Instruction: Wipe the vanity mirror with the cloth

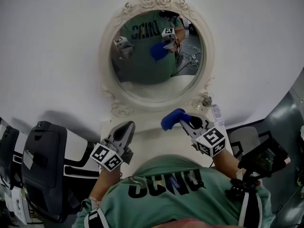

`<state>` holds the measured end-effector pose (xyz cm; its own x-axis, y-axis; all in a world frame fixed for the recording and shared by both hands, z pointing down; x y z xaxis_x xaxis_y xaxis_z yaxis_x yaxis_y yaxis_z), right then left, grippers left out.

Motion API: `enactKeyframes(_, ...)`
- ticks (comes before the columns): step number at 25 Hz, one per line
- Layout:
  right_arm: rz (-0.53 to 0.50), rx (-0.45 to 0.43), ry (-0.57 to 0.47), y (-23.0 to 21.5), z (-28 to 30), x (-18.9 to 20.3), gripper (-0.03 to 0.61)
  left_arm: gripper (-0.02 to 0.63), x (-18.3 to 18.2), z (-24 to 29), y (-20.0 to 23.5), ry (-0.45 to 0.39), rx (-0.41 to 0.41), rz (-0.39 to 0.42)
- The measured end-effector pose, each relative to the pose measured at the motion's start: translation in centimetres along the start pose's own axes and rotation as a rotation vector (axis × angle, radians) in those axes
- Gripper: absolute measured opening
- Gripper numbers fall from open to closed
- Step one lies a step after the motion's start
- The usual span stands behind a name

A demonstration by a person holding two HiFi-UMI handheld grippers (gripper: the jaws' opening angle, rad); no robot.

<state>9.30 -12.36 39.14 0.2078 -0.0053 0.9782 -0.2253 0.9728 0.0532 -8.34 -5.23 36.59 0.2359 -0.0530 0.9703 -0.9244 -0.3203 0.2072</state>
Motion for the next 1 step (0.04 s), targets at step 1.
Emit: enactKeyframes(1,0.002,0.002,-0.001,0.02,-0.09,0.05,0.049,0.009,0.08,0.0,-0.01,0.002,0.0,-0.001)
Point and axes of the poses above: the fingertips, and each gripper's own axes: z forward along the fingers, y to its left, x out of its underside, the point moved 1 cm from there along -z, backward along the fingers, and after that the axes turned 15 degrees about -x, right-handed, at the moved point
